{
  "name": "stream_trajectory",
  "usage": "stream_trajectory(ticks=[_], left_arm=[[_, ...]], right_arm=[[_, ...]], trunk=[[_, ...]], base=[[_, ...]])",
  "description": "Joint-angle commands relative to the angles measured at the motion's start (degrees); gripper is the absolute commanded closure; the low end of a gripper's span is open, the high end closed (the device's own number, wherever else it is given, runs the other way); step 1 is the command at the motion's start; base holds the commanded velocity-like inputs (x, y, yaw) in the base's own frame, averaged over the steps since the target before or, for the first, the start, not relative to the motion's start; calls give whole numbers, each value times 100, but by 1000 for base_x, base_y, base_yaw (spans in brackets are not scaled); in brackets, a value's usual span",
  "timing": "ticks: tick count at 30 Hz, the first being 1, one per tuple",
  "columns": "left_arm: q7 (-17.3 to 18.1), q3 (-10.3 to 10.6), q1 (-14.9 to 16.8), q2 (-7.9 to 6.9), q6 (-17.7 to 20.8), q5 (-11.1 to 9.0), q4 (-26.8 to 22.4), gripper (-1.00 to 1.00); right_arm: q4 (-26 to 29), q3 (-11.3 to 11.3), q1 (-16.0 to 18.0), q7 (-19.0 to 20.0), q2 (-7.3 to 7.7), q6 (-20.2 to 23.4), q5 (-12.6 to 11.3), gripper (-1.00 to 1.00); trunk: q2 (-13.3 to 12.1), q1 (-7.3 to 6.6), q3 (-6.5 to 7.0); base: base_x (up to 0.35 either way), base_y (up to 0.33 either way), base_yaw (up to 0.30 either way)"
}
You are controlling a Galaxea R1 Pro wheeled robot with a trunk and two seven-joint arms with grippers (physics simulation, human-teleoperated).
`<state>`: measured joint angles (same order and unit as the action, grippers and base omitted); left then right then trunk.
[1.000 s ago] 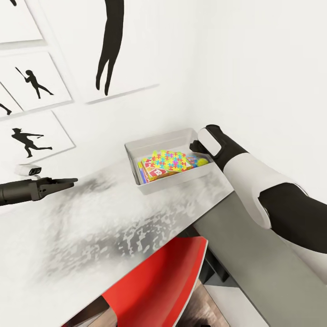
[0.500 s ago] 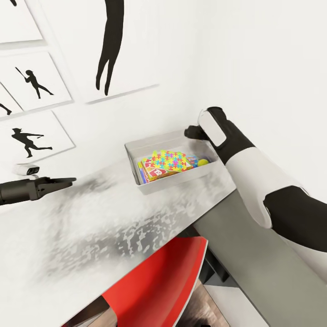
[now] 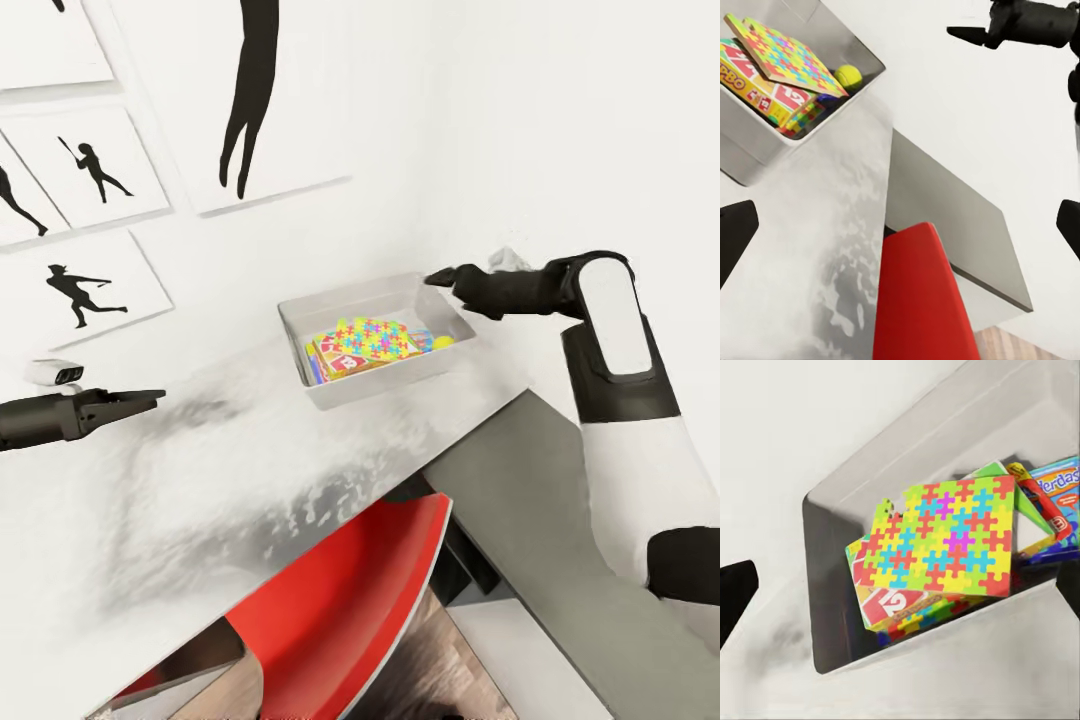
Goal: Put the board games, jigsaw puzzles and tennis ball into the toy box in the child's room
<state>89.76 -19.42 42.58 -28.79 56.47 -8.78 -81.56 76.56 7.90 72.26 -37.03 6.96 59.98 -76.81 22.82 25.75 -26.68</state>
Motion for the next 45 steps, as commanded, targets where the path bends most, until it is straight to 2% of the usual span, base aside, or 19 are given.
stream_trajectory(ticks=[1, 4, 6, 8, 9, 10, 12, 15, 17, 18, 19, 21, 23, 25, 27, 28, 31, 38, 45], left_arm=[[24, 1, 4, -2, 62, 7, 0, -100], [24, 3, 4, -3, 65, 8, 0, -100], [24, 6, 3, -3, 65, 10, 0, -100], [24, 7, -3, -3, 64, 14, 0, -100], [24, 12, -11, -3, 59, 17, 0, -100], [24, 14, -15, -3, 53, 21, 3, -100], [24, 12, -43, -4, 45, 19, 6, -100], [24, -59, -137, -4, 41, 2, 8, -100], [24, -129, -193, 2, 40, -2, 9, -100], [24, -174, -299, 2, 42, -7, 9, -100], [24, -197, -345, 1, 45, -11, 7, -100], [24, -416, -552, -2, 60, -92, -50, -100], [24, -657, -709, 2, 69, -272, -83, -100], [24, -894, -946, 1, 87, -679, -137, -100], [24, -1024, -1245, -5, 101, -1157, -232, -100], [24, -1063, -1389, -8, 100, -1347, -266, -100], [24, -1109, -1620, -11, 84, -1588, -306, -100], [24, -1223, -2041, -5, 82, -1741, -333, -100], [24, -1239, -2091, 12, 67, -1749, -334, -100]], right_arm=[[288, 6, -214, -59, 161, 2, -480, -100], [1031, -4, -834, -56, 587, 2, -1542, -100], [1287, -46, -1223, -41, 804, 2, -2158, -100], [1393, -128, -1590, 106, 920, 2, -2609, -100], [1429, -181, -1851, 395, 967, 2, -2779, -100], [1443, -222, -2022, 685, 992, 2, -2842, -100], [1457, -310, -2374, 1433, 1115, 2, -2905, -100], [1469, -383, -2958, 2660, 1385, 2, -2919, -100], [1473, -454, -3364, 3397, 1487, 2, -2919, -100], [1474, -563, -3669, 3838, 1527, 2, -2919, -100], [1474, -607, -3774, 3964, 1535, 2, -2919, -100], [1475, -751, -4206, 4418, 1550, 2, -2920, -100], [1475, -822, -4536, 4784, 1548, 2, -2919, -100], [1475, -876, -4937, 5313, 1537, 2, -2919, -100], [1475, -895, -5257, 5747, 1517, 2, -2914, -100], [1475, -897, -5387, 5877, 1508, 2, -2911, -100], [1475, -865, -5591, 6044, 1499, 2, -2906, -100], [1475, -698, -5921, 6132, 1473, 2, -2793, -100], [1475, -732, -5949, 6130, 1471, 2, -2771, -100]], trunk=[[10, 3, -9], [10, 3, -9], [10, 3, -9], [10, 3, -9], [10, 3, -8], [10, 3, -6], [10, 3, 3], [10, 3, 26], [10, 3, 43], [10, 3, 53], [10, 3, 62], [10, 3, 81], [10, 3, 100], [10, 3, 119], [10, 3, 138], [10, 3, 148], [10, 3, 176], [10, 3, 243], [10, 3, 310]], base=[[-33, 0, 0], [-14, 0, 0], [-5, 0, 0], [-2, 0, 0], [0, 0, 0], [0, 0, 0], [0, 0, 0], [0, 0, 0], [0, 0, 0], [0, 0, 0], [0, 0, 0], [0, 0, 0], [0, 0, 0], [0, 0, 0], [0, 0, 0], [0, 0, 0], [0, 0, 0], [0, 0, 0], [0, 0, 0]])
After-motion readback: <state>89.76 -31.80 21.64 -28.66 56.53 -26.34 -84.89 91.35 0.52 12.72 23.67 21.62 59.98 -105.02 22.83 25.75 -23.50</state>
